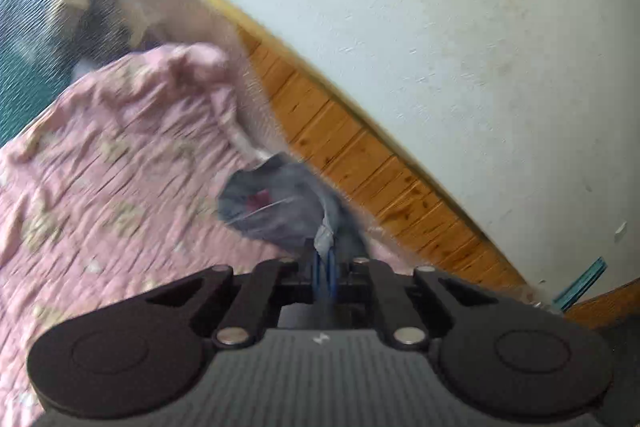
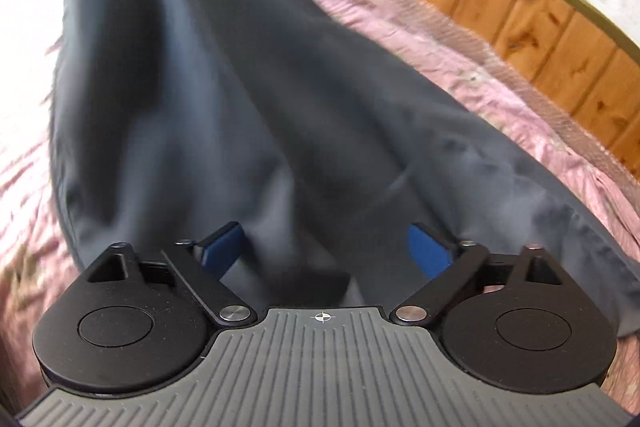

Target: Fold clothes

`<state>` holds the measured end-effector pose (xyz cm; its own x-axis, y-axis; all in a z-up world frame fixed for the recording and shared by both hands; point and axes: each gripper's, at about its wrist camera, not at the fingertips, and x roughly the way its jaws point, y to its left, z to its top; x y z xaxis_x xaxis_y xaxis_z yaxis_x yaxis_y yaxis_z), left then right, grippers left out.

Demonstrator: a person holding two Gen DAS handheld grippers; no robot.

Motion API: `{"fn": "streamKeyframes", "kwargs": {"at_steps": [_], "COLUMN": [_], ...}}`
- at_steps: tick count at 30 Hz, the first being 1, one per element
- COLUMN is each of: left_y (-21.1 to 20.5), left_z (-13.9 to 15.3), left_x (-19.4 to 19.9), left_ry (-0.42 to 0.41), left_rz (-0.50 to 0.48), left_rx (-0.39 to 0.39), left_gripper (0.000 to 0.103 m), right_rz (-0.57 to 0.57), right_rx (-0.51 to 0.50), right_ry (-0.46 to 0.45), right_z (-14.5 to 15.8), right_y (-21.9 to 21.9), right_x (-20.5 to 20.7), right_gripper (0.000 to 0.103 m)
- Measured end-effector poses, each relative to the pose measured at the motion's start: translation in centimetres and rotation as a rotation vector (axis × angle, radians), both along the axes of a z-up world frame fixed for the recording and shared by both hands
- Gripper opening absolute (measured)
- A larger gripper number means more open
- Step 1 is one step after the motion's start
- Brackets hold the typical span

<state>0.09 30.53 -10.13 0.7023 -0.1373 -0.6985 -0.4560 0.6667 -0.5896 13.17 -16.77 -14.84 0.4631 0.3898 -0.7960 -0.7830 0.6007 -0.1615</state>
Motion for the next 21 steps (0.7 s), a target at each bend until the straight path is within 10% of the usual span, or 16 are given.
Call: {"fn": "streamKeyframes", "kwargs": {"at_steps": [4, 8, 13, 19, 21], "left_y": [1.2, 0.5, -0.8, -2.0, -2.3], "left_z": [-1.8, -1.3, -1.2, -4.1, -5.2], "left_x": [-3.0, -3.8, -1.8, 4.5, 6.5], "left_ry": [0.072, 0.126, 0.243, 0.443, 0.496], "left_rz": [0.068, 0.176, 0.241, 0.226, 0.209], "left_rx": [-0.034, -0.041, -0.125, -0.141, -0.152], "left_gripper": [0.017, 0.078, 0.097, 0.103, 0.063], "right_rz": [0.059, 0.104, 0.103, 0.064, 0.035], "right_rx": [-0.086, -0.118, -0.126, -0.112, -0.098], "right_ry": [0.078, 0.096, 0.08, 0.064, 0.065], "right_z": [-2.8, -3.6, -3.5, -3.5, -3.6], "right_y": [-0.3, -0.8, -1.0, -1.4, -1.8], "right_x": [-0.8, -2.1, -2.5, -3.0, -3.0], "right_gripper": [0.088, 0.082, 0.078, 0.076, 0.064]}}
